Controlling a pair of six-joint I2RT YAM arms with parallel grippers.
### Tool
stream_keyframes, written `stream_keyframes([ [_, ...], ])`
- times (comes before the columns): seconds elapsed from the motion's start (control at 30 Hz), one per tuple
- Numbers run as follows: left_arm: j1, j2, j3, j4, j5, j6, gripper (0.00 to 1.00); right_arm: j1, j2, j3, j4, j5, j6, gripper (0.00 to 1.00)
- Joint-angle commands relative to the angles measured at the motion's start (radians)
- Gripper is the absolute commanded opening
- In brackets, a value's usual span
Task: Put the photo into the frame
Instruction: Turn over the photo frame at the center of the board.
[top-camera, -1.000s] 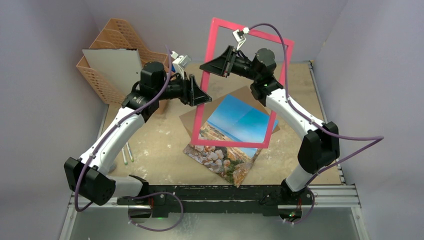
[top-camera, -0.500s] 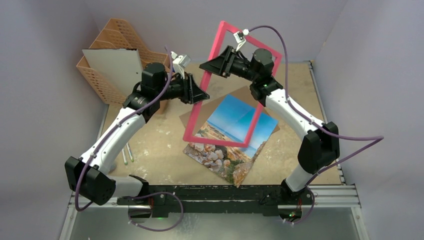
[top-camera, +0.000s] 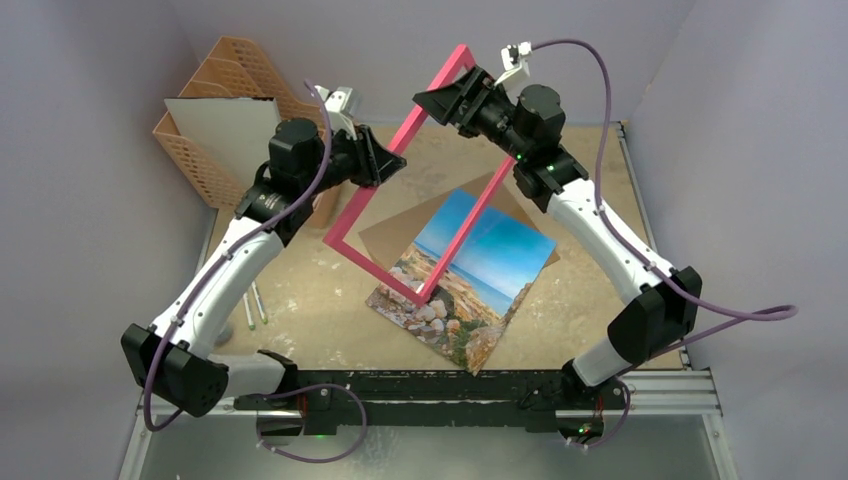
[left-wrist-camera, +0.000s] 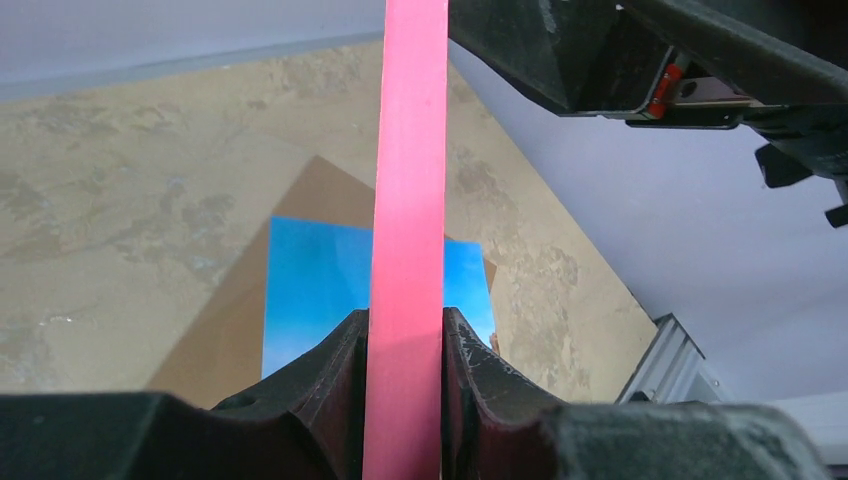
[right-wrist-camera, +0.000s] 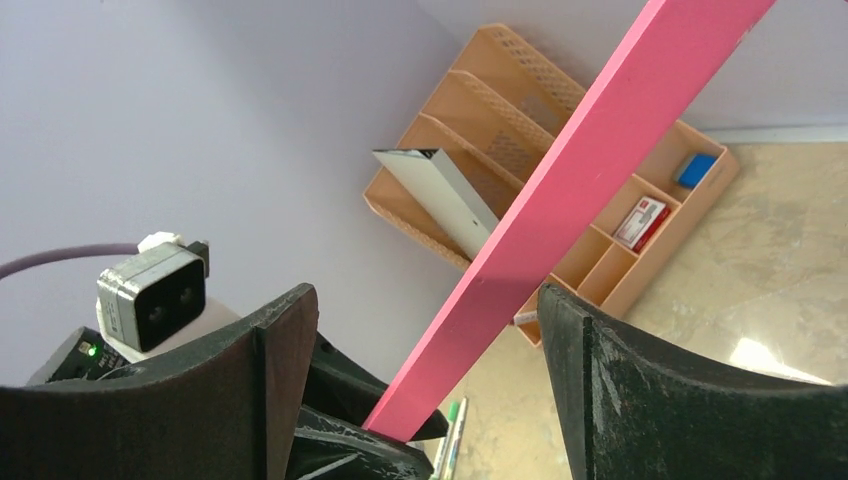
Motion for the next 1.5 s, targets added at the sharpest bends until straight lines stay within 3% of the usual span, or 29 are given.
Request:
stream_keyframes([
  [0.0,-0.002,-0.001,0.098,0.101,-0.039,0.011,0.00,0.024,0.003,0.098,-0.081,0.112,-0.030,0.83],
  [0.27,-0.003,0.012,0.108,0.104,-0.067,0.025,0.00,0.073,0.024,0.066,-0.073,0.180,0.055,0.83],
  [0.37,-0.003,0.017,0.108,0.106,-0.070,0.037,0.00,0.092,0.067,0.105,-0.083,0.195,0.070,0.79],
  [0.53,-0.003,0.020,0.095,0.101,-0.065,0.044,0.00,0.100,0.112,0.133,-0.057,0.175,0.104,0.61],
  [0.7,-0.003,0.027,0.086,0.101,-0.032,0.032,0.00,0.101,0.094,0.104,0.006,0.140,0.134,0.30],
  [0.77,-0.003,0.029,0.091,0.093,-0.018,0.012,0.23,0.101,0.073,0.090,0.025,0.098,0.128,0.21],
  [0.83,-0.002,0.033,0.138,0.040,-0.004,-0.045,0.55,0.095,0.058,0.099,0.022,0.076,0.093,0.17],
  [0.9,-0.002,0.036,0.188,0.005,0.041,-0.100,0.71,0.086,0.036,0.099,0.025,0.055,0.064,0.15],
  [0.97,-0.001,0.031,0.217,0.014,0.091,-0.143,0.81,0.073,0.012,0.095,0.030,0.021,0.036,0.15],
  [1.27,-0.001,-0.018,0.225,0.049,0.016,-0.207,0.86,-0.078,-0.116,-0.029,0.166,-0.273,0.022,0.11],
  [1.47,-0.002,0.019,0.183,-0.008,-0.213,-0.217,0.86,-0.102,-0.189,-0.039,0.158,-0.408,-0.018,0.13],
])
